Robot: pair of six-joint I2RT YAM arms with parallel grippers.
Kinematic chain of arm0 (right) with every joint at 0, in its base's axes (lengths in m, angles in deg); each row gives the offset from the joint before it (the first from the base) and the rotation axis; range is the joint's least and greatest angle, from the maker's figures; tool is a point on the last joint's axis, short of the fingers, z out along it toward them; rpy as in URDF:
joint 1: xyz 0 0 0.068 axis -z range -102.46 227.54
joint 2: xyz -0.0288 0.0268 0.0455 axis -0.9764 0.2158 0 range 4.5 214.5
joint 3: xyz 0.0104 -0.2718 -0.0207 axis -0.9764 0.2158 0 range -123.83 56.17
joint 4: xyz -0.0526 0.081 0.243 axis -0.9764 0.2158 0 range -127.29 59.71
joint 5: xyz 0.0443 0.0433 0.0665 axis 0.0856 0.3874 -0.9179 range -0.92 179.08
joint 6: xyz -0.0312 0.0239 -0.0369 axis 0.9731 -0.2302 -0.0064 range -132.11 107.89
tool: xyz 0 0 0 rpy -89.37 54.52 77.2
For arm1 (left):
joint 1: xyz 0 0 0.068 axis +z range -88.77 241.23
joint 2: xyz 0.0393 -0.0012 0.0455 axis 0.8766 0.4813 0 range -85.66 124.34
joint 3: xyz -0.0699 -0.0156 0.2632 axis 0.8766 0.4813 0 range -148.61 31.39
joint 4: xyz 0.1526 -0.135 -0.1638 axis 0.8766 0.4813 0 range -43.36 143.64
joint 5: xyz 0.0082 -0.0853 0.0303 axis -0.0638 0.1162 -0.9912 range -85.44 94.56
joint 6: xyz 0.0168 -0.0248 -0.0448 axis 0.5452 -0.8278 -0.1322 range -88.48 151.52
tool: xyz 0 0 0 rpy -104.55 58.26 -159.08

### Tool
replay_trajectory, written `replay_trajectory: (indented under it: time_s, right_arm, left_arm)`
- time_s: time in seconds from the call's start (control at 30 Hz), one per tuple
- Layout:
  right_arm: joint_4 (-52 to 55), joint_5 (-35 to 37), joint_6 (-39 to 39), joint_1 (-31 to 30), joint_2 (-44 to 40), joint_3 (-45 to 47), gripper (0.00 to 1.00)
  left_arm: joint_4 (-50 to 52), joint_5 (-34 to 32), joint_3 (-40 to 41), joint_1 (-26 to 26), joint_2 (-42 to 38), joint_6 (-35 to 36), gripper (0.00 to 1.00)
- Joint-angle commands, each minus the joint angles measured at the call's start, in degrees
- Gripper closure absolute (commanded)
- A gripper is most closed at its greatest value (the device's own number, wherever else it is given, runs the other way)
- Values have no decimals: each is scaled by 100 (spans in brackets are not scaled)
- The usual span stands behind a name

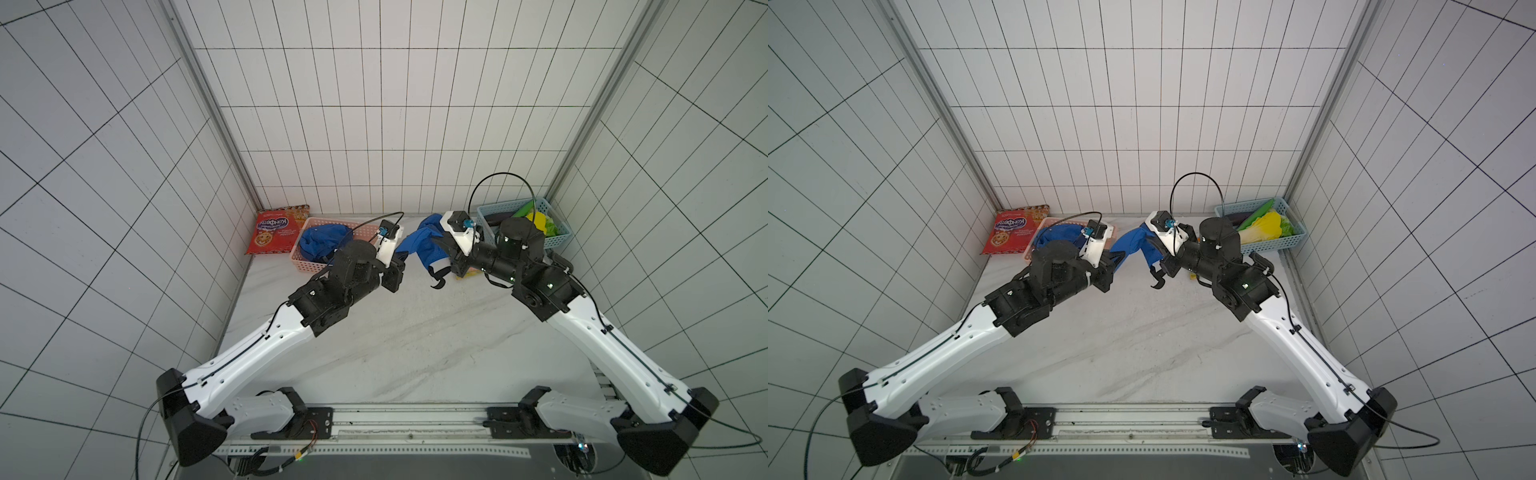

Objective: Turn the baseball cap inside out
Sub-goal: Turn over the baseball cap.

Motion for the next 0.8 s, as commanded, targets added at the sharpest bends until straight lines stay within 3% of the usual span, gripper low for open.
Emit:
replay_trajectory:
  time_s: [0.0, 0.1, 0.27, 0.4, 0.5, 0.6, 0.77]
  right_arm:
    - [958, -2233, -1131, 190, 37, -283, 100]
    - [1140, -2838, -1469, 228, 168, -337, 100]
    - [793, -3673, -2168, 230, 446, -244, 100]
    - [396, -3694, -2660, 247, 637, -241, 100]
    - [301, -3331, -2836, 375, 660, -148, 100]
    - [29, -3132, -3353, 603, 707, 30, 100]
    - [-267, -2880, -4157, 940, 828, 250, 100]
  left_arm:
    - [-182, -32, 153, 393, -112, -171, 100]
    - [-325, 415, 235, 518, -123, -218, 100]
    - [-804, 1700, 414, 629, -2, -352, 97]
    - [-1067, 1978, 592, 720, 268, -692, 93]
    - [-1117, 1913, 752, 1052, 394, -1220, 77]
    - [-1318, 2240, 1037, 1425, 416, -1724, 70]
    - [-1242, 1971, 1417, 1596, 192, -1885, 34]
